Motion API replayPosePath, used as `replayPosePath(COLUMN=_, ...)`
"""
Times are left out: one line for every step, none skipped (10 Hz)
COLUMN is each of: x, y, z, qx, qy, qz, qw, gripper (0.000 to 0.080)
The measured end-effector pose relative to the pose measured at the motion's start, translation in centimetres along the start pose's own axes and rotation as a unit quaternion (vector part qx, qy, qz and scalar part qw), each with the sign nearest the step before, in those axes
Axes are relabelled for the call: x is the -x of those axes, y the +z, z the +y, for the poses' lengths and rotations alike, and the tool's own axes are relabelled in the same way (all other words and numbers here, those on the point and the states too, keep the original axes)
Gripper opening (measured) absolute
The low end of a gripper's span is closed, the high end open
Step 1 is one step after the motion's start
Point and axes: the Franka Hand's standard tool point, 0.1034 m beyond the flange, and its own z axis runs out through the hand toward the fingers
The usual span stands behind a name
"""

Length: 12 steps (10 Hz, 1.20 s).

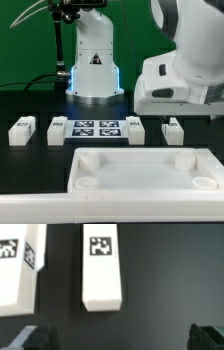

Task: Assemble desk

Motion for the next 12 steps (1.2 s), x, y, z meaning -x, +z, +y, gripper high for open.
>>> replayPosePath(x=-0.1, y=0.3, z=0.2, qx=0.003, qy=0.001, qz=-0.034, qw=0.999, gripper=0.0649)
replayPosePath(x=-0.2, y=1.5, z=0.6, qx=0.006, qy=0.003, qz=-0.069, qw=0.998, gripper=0.0649)
replayPosePath(x=-0.3, y=2.3, z=0.7, qx=0.009, qy=0.004, qz=-0.072, qw=0.997, gripper=0.0649)
replayPosePath(x=-0.2, y=2.5, z=0.6, qx=0.010, qy=0.003, qz=-0.072, qw=0.997, gripper=0.0649)
replayPosePath(x=-0.3, y=2.4, z=0.6, qx=0.010, qy=0.003, qz=-0.071, qw=0.997, gripper=0.0649)
replayPosePath(x=-0.3, y=2.5, z=0.6, qx=0.010, qy=0.004, qz=-0.071, qw=0.997, gripper=0.0649)
replayPosePath(x=-0.3, y=2.5, z=0.6, qx=0.010, qy=0.004, qz=-0.071, qw=0.997, gripper=0.0649)
replayPosePath(x=-0.3, y=2.9, z=0.6, qx=0.008, qy=0.004, qz=-0.072, qw=0.997, gripper=0.0649)
replayPosePath(x=0.0, y=4.7, z=0.6, qx=0.011, qy=0.008, qz=-0.078, qw=0.997, gripper=0.0649)
replayPosePath(x=0.5, y=6.3, z=0.4, qx=0.016, qy=0.007, qz=-0.084, qw=0.996, gripper=0.0649)
replayPosePath(x=0.6, y=6.5, z=0.4, qx=0.017, qy=0.005, qz=-0.085, qw=0.996, gripper=0.0649)
replayPosePath(x=0.5, y=6.4, z=0.4, qx=0.017, qy=0.006, qz=-0.083, qw=0.996, gripper=0.0649)
